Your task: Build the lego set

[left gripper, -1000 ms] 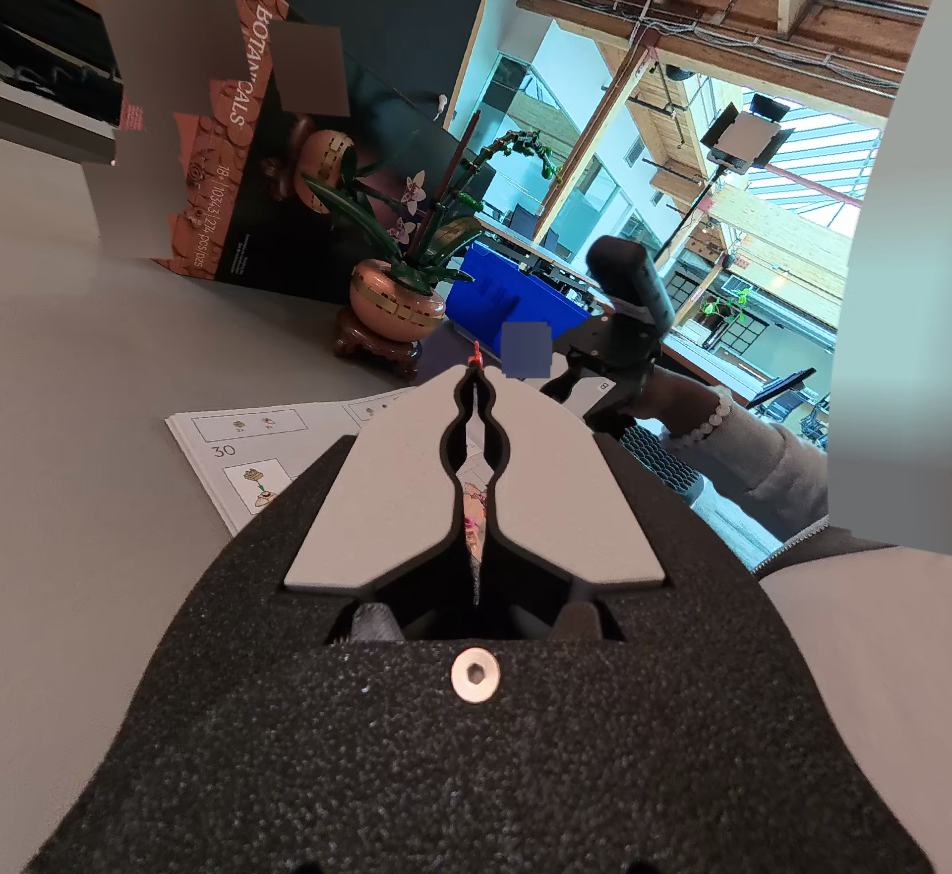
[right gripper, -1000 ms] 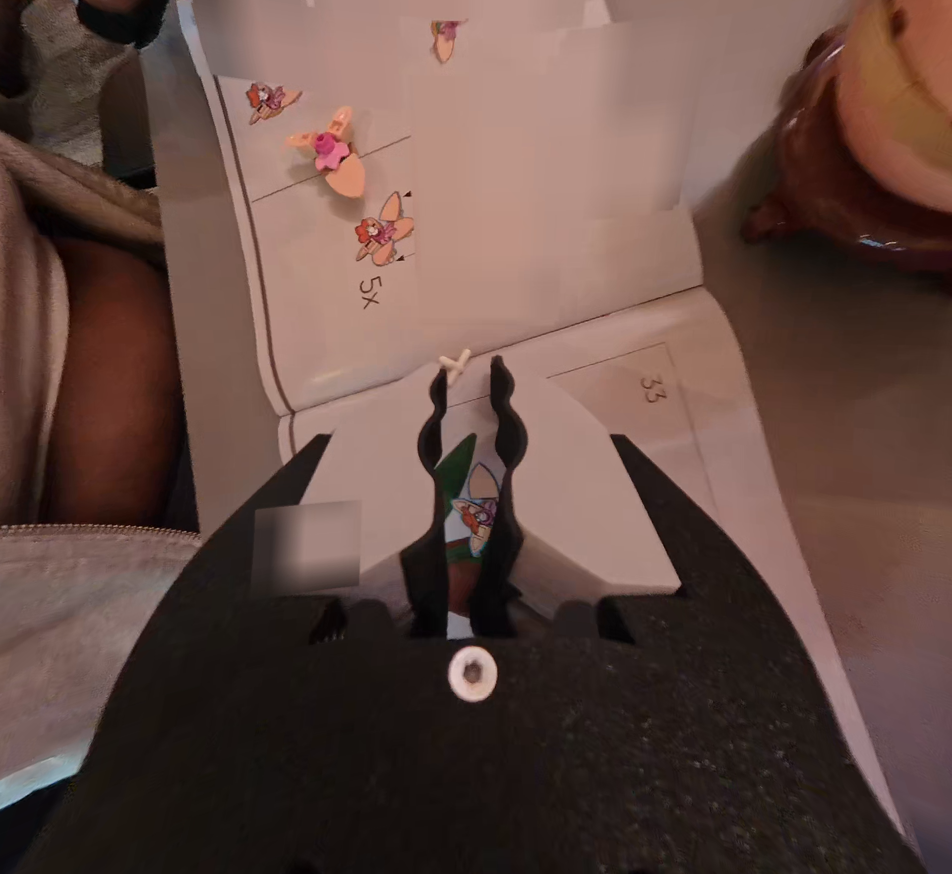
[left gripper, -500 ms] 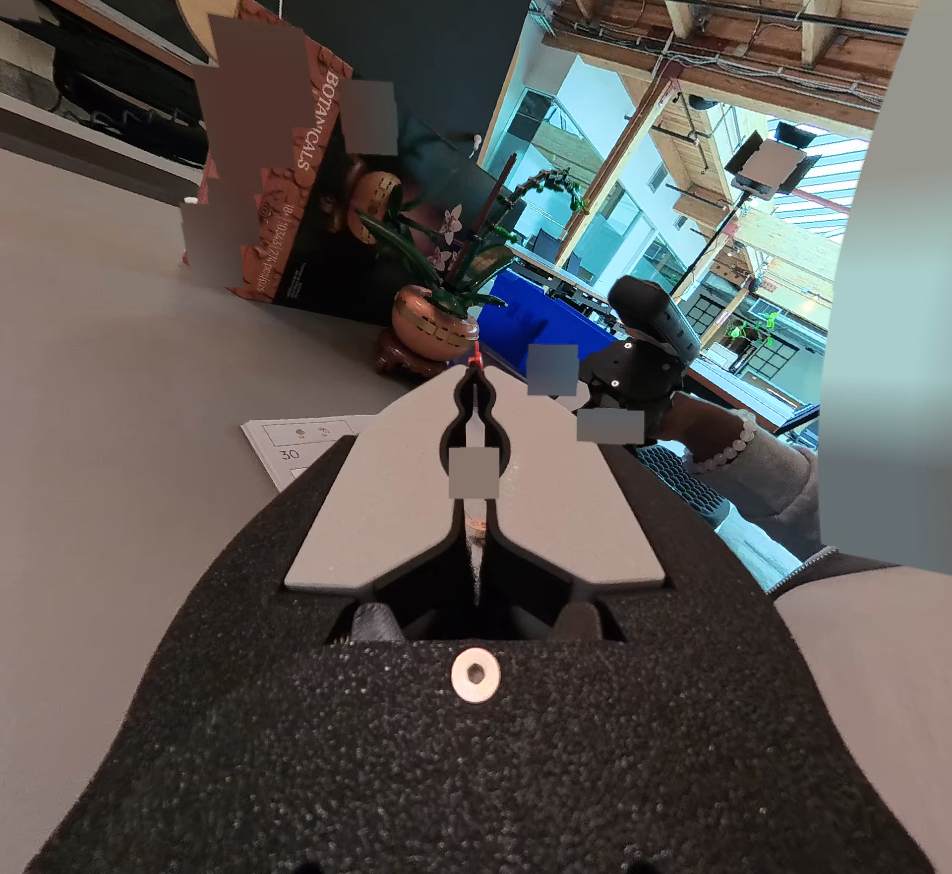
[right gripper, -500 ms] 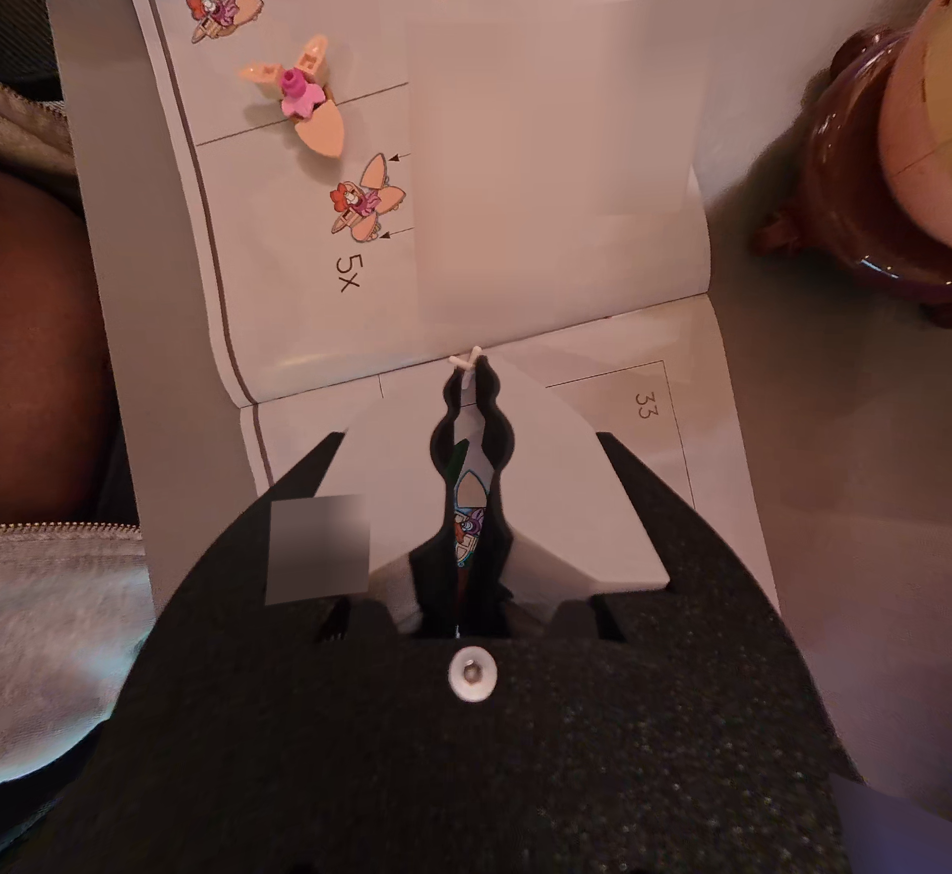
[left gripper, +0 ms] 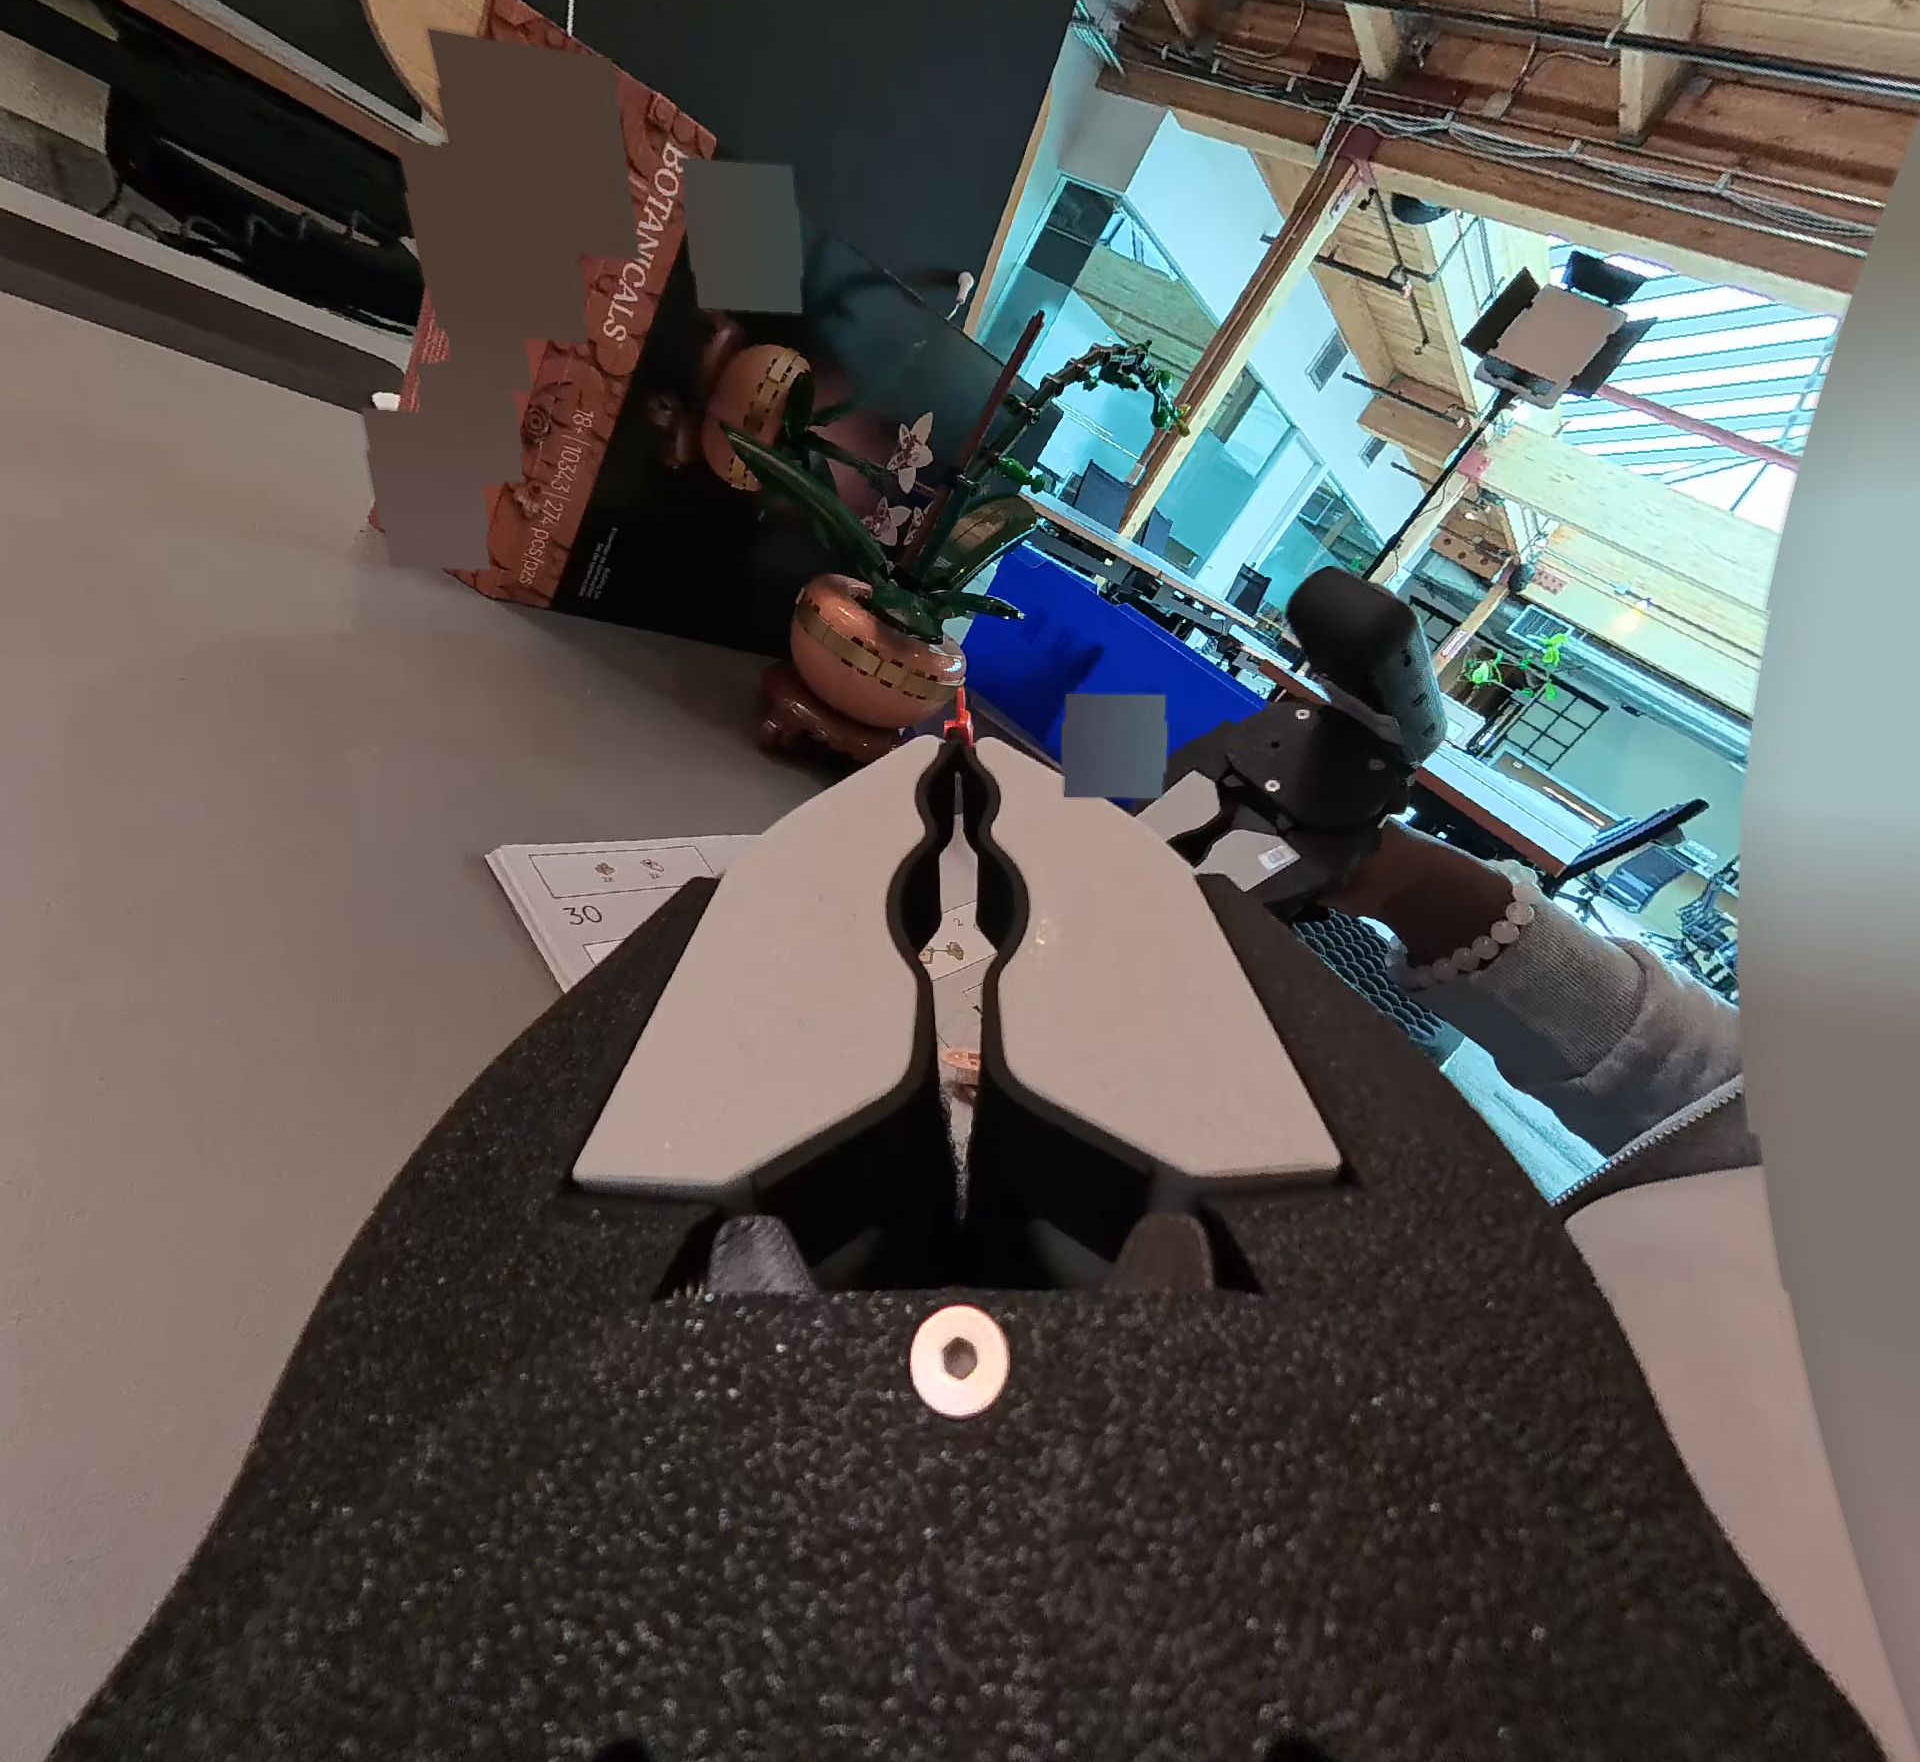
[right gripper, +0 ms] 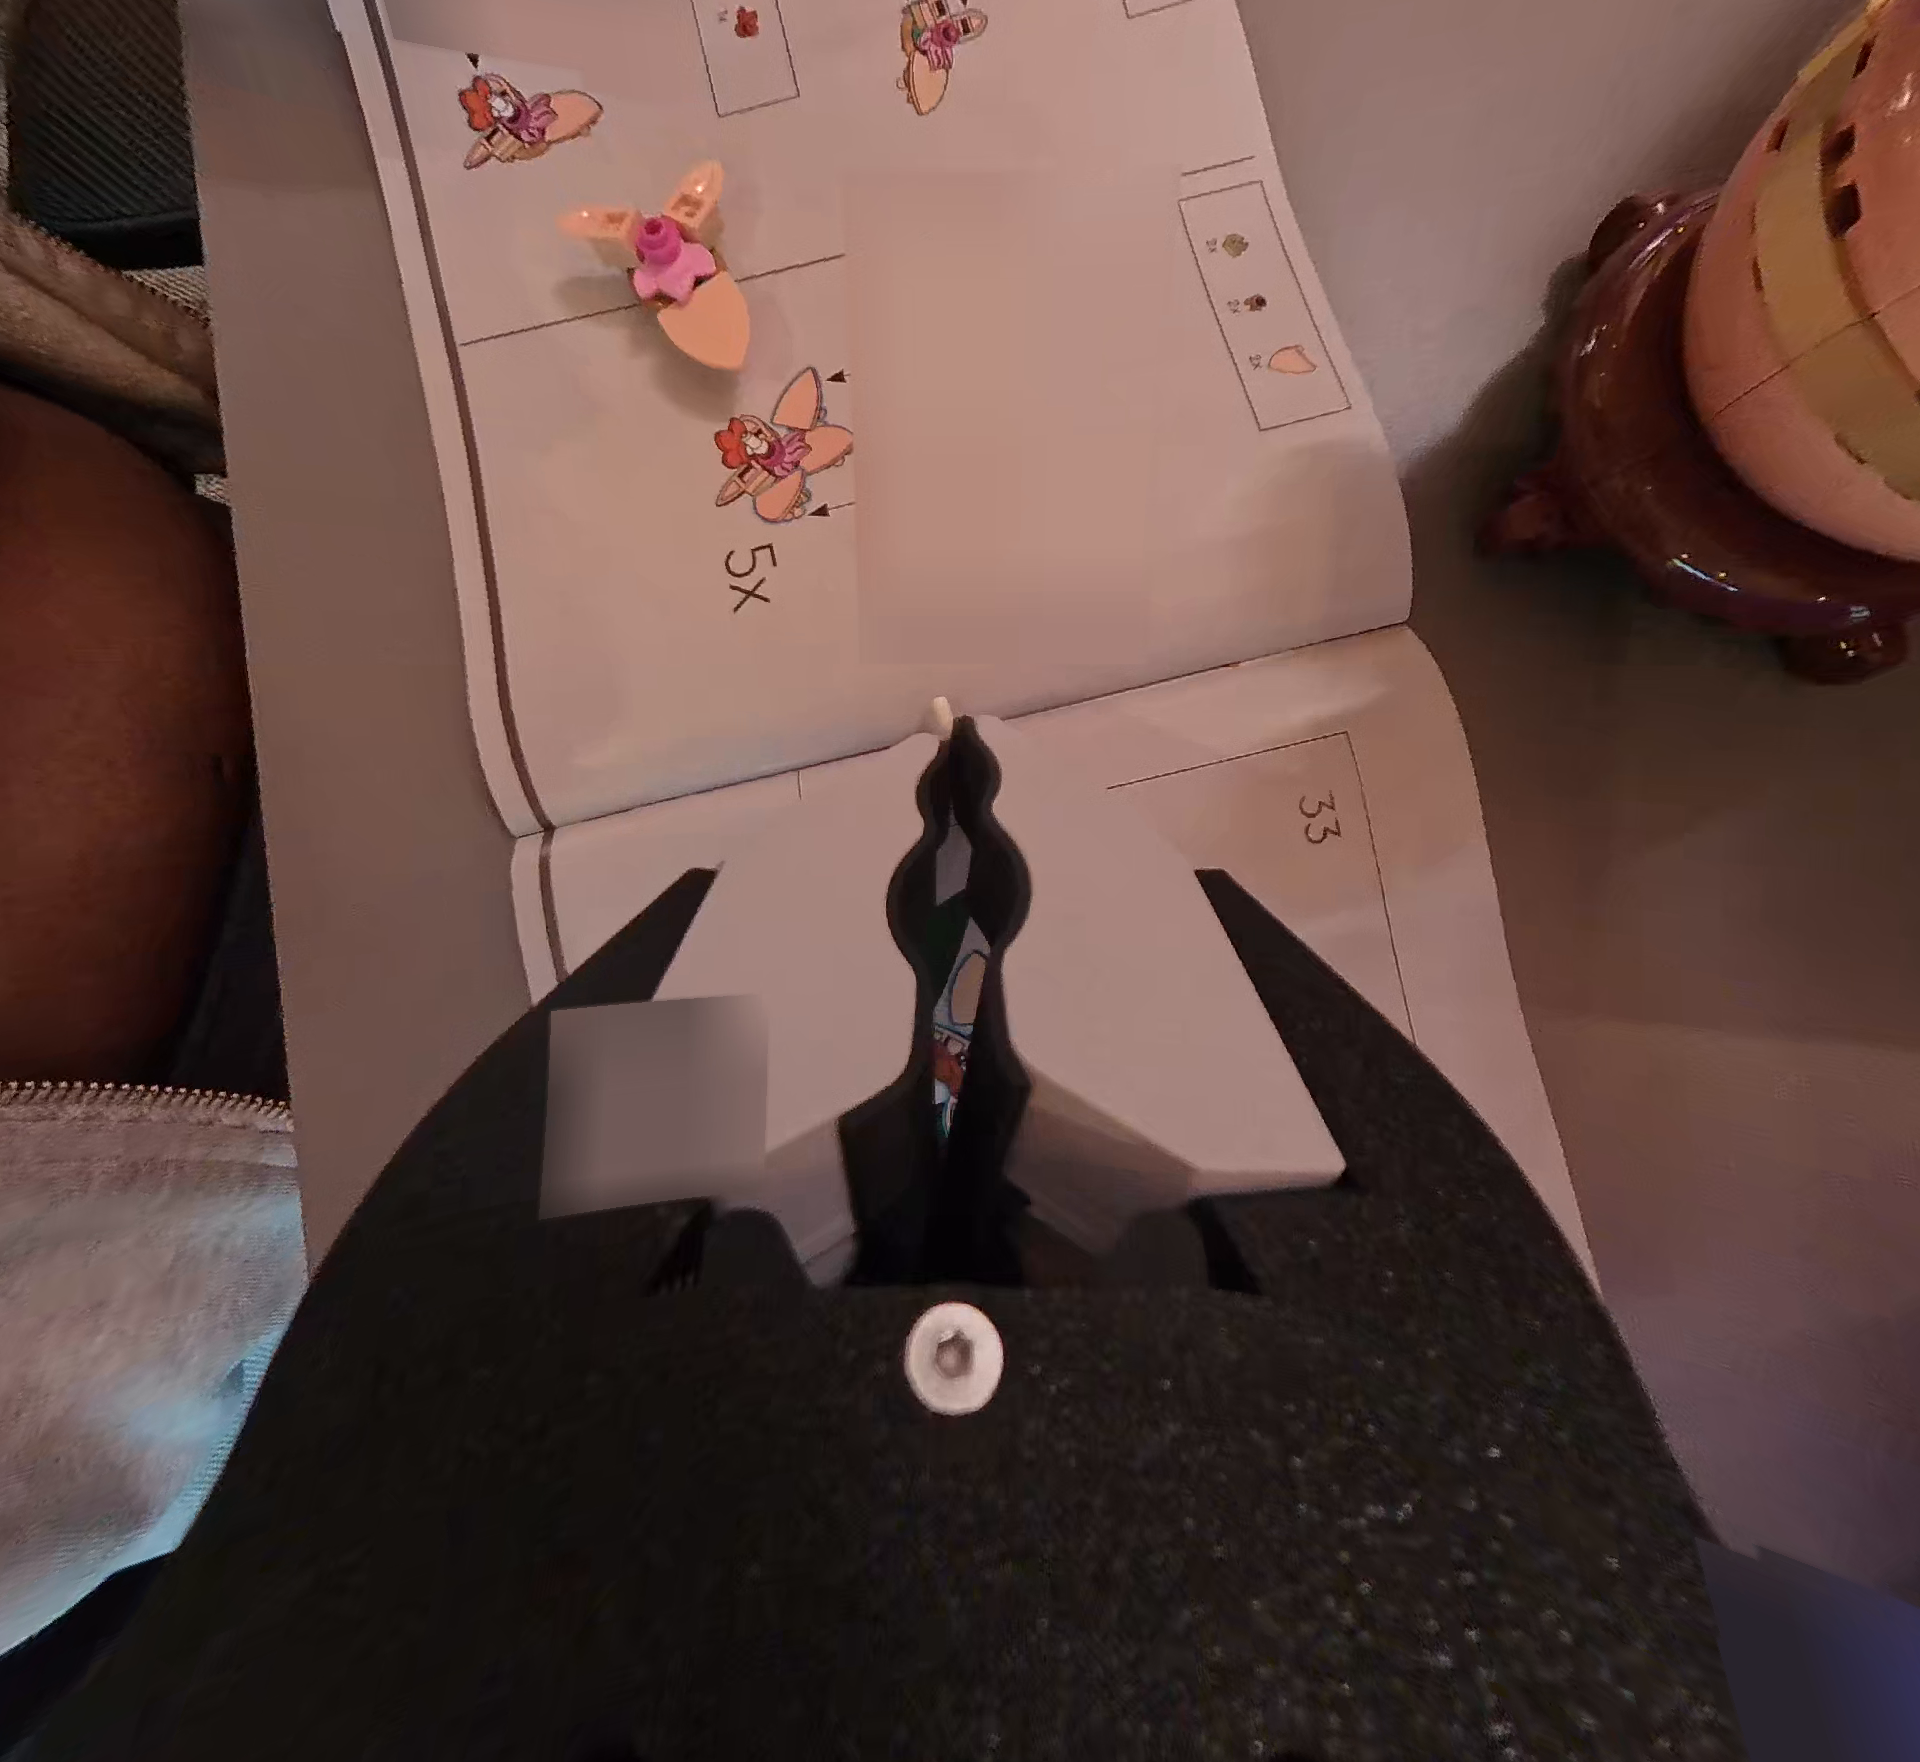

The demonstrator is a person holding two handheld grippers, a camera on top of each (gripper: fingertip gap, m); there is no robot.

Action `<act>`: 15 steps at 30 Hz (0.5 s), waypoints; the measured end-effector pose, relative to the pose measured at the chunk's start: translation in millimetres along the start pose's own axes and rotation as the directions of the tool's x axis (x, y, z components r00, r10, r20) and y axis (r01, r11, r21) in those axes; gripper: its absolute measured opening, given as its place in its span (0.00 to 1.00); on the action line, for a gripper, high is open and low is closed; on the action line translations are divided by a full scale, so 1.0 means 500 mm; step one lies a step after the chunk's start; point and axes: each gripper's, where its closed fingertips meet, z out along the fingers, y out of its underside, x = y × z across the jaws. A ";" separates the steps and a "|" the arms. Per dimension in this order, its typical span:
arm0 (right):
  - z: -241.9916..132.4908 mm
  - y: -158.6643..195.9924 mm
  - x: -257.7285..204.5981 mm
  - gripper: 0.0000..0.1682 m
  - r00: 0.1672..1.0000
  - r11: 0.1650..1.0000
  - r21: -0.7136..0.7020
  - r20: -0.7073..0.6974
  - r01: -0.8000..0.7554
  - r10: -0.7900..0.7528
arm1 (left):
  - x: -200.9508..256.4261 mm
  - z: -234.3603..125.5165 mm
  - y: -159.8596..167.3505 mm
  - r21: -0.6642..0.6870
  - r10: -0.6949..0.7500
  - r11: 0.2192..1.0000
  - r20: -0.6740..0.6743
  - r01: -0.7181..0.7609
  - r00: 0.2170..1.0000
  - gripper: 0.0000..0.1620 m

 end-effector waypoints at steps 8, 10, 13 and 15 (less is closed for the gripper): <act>-0.010 0.000 -0.004 0.00 0.999 0.999 0.025 0.022 -0.036 0.036 | 0.000 0.003 0.007 -0.009 -0.006 1.000 -0.004 0.006 1.000 0.00; -0.017 0.000 0.001 0.02 0.997 0.997 0.031 0.027 -0.072 0.071 | 0.000 0.003 0.006 -0.008 -0.006 1.000 -0.005 0.005 1.000 0.00; -0.018 0.006 0.004 0.04 0.987 0.989 0.015 0.067 -0.146 0.145 | -0.001 0.003 0.008 -0.008 -0.010 1.000 -0.006 0.010 1.000 0.00; -0.011 0.008 0.006 0.06 0.983 0.987 0.000 0.083 -0.163 0.163 | -0.001 0.004 0.010 -0.010 -0.015 1.000 -0.009 0.014 1.000 0.00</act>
